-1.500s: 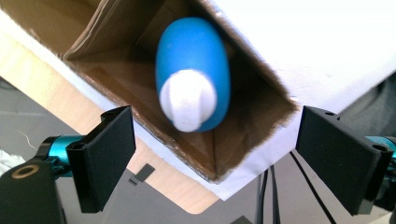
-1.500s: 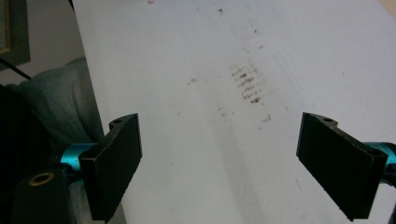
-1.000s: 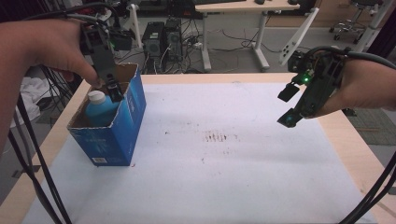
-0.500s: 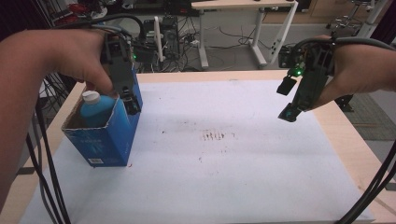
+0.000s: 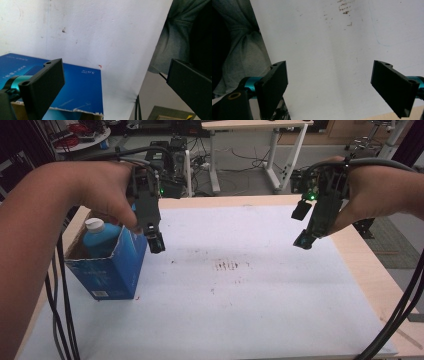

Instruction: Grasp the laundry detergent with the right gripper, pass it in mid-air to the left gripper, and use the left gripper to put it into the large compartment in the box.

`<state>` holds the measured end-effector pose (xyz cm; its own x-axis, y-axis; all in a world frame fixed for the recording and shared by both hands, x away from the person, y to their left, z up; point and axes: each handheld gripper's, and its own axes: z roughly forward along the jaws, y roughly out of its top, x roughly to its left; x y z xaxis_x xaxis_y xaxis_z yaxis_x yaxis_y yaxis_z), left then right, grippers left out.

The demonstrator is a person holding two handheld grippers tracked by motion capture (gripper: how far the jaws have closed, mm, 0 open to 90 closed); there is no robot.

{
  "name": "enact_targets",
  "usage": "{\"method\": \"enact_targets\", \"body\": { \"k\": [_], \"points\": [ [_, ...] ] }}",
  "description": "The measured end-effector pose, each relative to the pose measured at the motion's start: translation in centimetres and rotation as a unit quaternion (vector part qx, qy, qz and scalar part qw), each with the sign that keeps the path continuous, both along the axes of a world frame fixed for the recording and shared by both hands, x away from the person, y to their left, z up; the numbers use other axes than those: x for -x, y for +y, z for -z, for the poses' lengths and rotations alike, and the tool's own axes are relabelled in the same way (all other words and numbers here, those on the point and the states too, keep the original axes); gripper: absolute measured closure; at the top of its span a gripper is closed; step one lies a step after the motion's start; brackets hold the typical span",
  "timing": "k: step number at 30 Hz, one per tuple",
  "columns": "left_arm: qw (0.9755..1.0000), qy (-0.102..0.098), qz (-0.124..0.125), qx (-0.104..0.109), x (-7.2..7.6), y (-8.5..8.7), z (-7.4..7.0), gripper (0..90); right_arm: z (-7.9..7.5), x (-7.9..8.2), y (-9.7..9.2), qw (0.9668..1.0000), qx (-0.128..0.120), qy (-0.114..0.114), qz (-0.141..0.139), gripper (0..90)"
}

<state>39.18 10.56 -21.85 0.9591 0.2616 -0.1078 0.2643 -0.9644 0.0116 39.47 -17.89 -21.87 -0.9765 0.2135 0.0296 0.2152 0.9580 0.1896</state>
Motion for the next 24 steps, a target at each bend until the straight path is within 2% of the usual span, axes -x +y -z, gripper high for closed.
{"method": "enact_targets", "body": {
  "k": [5, 9, 15, 24],
  "points": [
    [1.0, 0.004, 0.005, 0.001, -0.1, -0.3, 0.4, 1.6, -0.1, 0.2, -0.1, 1.0, 0.005, -0.001, 0.008, 13.4],
    [0.9999, 0.008, 0.009, 0.005, -0.1, -0.7, 0.3, 1.6, -0.1, 0.1, -0.4, 0.9999, 0.0, -0.002, 0.01, 13.4],
    [0.9996, 0.013, 0.026, 0.002, -0.1, -1.6, 0.6, 1.6, -0.1, -0.1, -0.5, 0.9999, 0.003, 0.0, 0.011, 13.4],
    [0.9995, 0.017, 0.028, -0.001, -0.6, -2.0, 0.9, 1.6, 0.3, -0.4, -0.6, 0.9999, 0.007, 0.005, 0.008, 13.4]
  ]
}}
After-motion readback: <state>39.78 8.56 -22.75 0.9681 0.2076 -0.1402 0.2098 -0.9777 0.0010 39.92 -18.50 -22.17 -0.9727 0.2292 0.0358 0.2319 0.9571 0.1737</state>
